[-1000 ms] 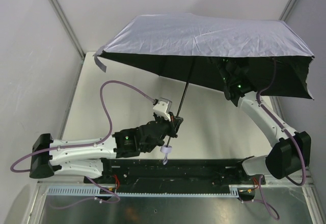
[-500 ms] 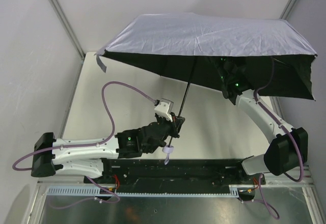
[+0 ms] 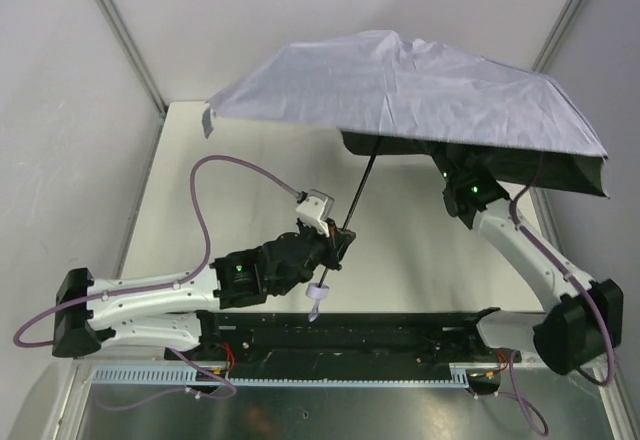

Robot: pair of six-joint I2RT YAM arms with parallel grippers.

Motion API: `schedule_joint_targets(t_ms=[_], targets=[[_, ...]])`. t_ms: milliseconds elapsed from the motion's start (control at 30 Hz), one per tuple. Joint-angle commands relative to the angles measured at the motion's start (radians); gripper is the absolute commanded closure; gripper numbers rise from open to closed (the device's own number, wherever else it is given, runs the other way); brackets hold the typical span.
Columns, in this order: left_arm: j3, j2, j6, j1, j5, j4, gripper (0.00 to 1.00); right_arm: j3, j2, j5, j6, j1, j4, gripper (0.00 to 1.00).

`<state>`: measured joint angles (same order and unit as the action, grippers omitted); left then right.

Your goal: Put away the umbrella

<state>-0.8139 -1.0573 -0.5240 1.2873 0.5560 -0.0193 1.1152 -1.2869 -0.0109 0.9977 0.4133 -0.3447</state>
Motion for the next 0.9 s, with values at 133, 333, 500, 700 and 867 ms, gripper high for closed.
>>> schedule_joint_targets(t_ms=[133,333,500,700,867], targets=[[-0.169,-0.061,0.126,-0.041,0.02,-0.044,1.0,-0.208,0.189,-0.077,-0.036,0.168,-0.12,1.0],[-0.084,-0.034,-0.014,-0.053,-0.134,0.01,0.5,-0.182,0.13,-0.161,0.122,0.039,-0.282,1.0],[0.096,-0.001,-0.119,-0.052,-0.284,-0.017,0.31,-0.129,0.069,-0.179,0.216,0.008,-0.366,1.0],[0.178,-0.031,-0.191,-0.027,-0.386,-0.093,0.36,-0.06,0.028,-0.181,0.192,-0.013,-0.351,1.0],[0.205,-0.011,-0.184,-0.016,-0.359,-0.092,0.8,0.022,-0.01,-0.261,0.158,-0.093,-0.257,1.0]])
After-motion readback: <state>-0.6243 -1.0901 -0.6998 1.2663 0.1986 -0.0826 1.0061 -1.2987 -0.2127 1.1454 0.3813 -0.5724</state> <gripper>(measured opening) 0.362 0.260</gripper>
